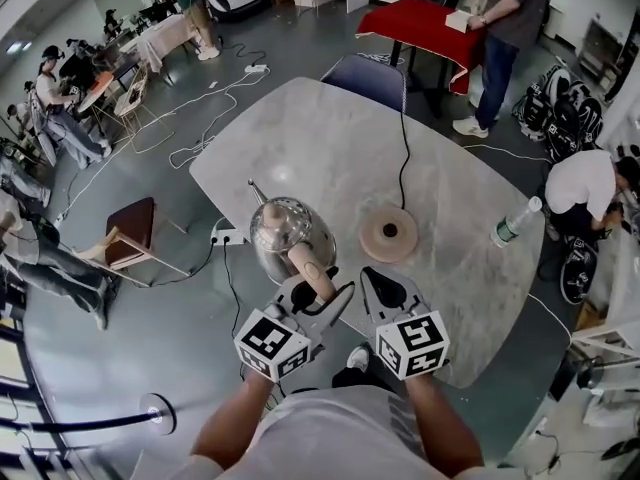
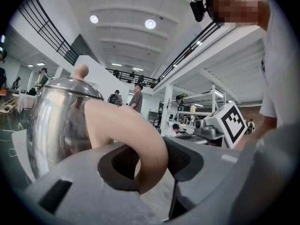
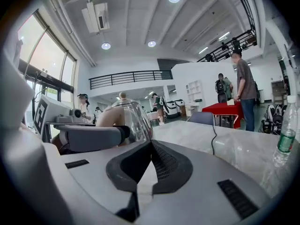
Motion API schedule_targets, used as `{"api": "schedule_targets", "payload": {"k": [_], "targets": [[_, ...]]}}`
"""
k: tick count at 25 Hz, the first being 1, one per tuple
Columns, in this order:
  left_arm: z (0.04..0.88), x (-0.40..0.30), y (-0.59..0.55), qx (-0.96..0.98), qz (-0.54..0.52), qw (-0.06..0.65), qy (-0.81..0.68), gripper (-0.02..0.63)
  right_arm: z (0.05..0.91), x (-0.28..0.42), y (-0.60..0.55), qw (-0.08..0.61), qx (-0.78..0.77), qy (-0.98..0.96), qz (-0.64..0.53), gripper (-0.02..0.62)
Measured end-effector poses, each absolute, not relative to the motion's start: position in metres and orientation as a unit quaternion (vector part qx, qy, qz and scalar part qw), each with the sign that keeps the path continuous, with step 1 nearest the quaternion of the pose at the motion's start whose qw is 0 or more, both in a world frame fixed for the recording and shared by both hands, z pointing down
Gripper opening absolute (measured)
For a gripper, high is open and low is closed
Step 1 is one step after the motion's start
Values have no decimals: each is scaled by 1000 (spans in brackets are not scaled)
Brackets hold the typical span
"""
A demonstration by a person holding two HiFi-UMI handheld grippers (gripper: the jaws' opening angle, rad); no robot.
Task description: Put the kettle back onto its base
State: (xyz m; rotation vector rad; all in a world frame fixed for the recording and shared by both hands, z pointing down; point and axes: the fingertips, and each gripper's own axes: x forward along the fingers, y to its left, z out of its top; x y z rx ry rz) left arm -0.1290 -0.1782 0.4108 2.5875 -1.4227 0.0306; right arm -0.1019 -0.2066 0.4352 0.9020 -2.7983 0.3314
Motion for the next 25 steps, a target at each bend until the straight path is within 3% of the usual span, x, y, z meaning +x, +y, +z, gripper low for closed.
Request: {"api": "schedule_targets", "payload": {"k": [12, 25], "targets": [[432, -55, -241, 913, 24, 100, -395, 153, 451, -24, -257, 87, 387, -909, 127, 4], [467, -25, -288, 936, 29, 116, -331, 153, 466, 6, -300, 98, 457, -874, 131, 3]]}}
